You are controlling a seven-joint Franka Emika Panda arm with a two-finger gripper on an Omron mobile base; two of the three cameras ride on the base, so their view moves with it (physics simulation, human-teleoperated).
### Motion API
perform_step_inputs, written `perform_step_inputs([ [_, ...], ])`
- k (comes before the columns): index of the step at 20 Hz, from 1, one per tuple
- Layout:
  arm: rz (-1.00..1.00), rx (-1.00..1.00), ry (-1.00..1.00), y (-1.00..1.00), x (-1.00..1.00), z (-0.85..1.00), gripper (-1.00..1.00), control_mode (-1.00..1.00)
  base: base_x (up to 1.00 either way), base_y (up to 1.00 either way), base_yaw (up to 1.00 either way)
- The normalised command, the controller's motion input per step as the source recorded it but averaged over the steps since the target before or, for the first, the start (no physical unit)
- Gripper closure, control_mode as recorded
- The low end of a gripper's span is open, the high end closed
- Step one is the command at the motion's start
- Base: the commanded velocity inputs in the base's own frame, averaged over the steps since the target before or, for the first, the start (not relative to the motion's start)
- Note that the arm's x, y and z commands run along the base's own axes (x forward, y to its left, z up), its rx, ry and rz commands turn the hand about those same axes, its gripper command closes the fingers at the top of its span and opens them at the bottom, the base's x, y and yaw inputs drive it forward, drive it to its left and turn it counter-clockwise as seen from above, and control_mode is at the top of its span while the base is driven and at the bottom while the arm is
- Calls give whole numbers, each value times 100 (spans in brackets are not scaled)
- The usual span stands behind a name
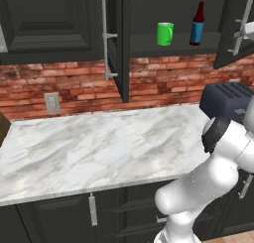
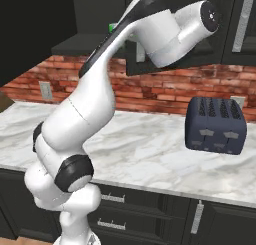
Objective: Open the cabinet directly in front. Then move the beer and the mug to the dining counter with the jar on it.
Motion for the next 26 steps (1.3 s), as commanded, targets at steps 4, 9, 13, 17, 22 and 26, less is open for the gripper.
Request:
perform_step_inputs([
  [4, 7, 1, -25, -37, -31, -12, 100, -100, 0, 0, 0],
  [9, 8, 3, -41, -29, -88, -83, -100, -100, 0, 0, 0],
  [13, 2, 13, -22, -68, -91, -52, -100, -100, 0, 0, 0],
  [17, 0, 2, -23, -49, -95, -87, -100, -100, 0, 0, 0],
  [22, -1, 0, -37, 8, -100, -100, -100, -100, 0, 0, 0],
  [26, 0, -8, -50, 96, -100, -97, -100, -100, 0, 0, 0],
])
